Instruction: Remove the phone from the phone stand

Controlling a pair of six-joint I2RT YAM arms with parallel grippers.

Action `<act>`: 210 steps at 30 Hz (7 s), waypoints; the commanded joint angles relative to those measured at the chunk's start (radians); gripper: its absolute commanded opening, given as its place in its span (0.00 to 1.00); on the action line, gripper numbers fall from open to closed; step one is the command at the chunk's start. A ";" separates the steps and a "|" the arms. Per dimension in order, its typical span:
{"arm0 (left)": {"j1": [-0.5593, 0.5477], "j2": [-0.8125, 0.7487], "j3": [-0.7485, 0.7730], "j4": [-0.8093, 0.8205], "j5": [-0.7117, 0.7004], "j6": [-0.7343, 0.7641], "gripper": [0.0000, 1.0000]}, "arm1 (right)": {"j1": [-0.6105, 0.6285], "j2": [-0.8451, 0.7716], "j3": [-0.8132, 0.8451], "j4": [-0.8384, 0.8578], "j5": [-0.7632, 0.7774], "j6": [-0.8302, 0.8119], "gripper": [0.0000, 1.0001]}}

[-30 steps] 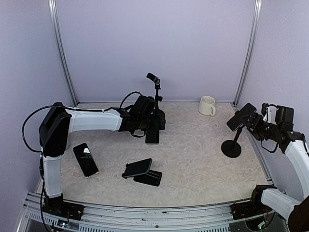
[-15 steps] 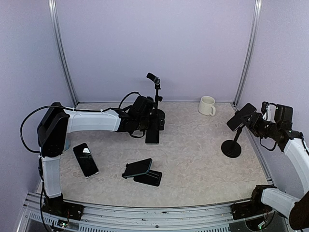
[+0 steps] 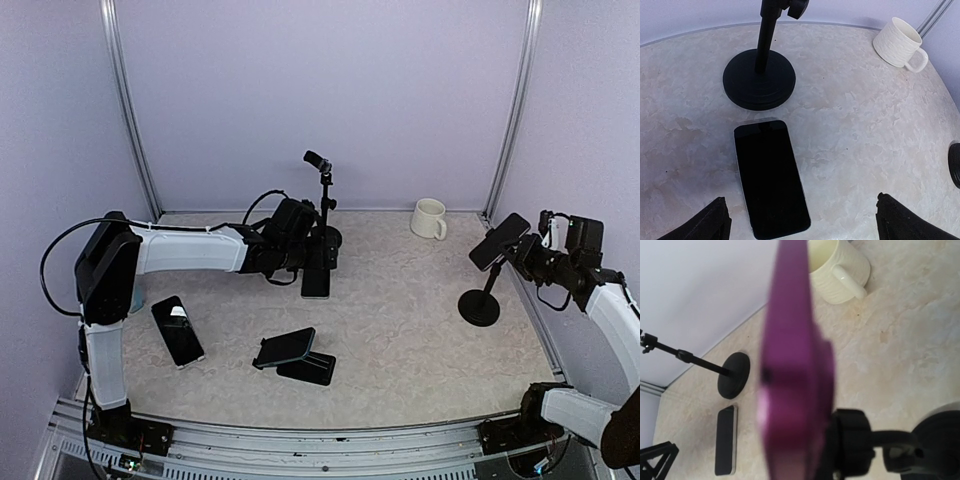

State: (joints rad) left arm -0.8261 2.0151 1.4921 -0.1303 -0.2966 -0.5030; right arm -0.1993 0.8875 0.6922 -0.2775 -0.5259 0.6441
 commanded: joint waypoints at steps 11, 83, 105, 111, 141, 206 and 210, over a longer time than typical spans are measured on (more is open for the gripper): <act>-0.011 -0.079 -0.044 0.080 0.043 0.062 0.99 | -0.009 -0.004 -0.018 0.121 -0.164 -0.012 0.16; -0.186 0.136 0.367 -0.112 0.353 0.292 0.94 | 0.687 0.320 0.118 0.516 0.039 0.141 0.00; -0.072 0.095 0.253 -0.072 0.265 0.146 0.36 | 0.683 0.273 0.094 0.429 0.044 0.103 0.00; -0.037 0.082 0.225 -0.075 0.241 0.107 0.31 | 0.667 0.261 0.080 0.414 0.015 0.101 0.00; -0.067 0.077 0.186 -0.006 0.331 0.220 0.22 | 0.595 0.257 0.052 0.436 -0.082 0.091 0.04; -0.113 0.105 0.279 -0.046 0.376 0.269 0.18 | 0.637 0.495 0.196 0.511 -0.079 0.094 0.28; -0.095 0.105 0.274 -0.045 0.359 0.235 0.17 | 0.637 0.482 0.192 0.495 -0.076 0.082 0.22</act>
State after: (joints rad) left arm -0.9390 2.1033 1.7420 -0.1616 0.0948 -0.2390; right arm 0.4301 1.3872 0.8623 0.2195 -0.6086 0.7422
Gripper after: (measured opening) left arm 0.739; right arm 0.243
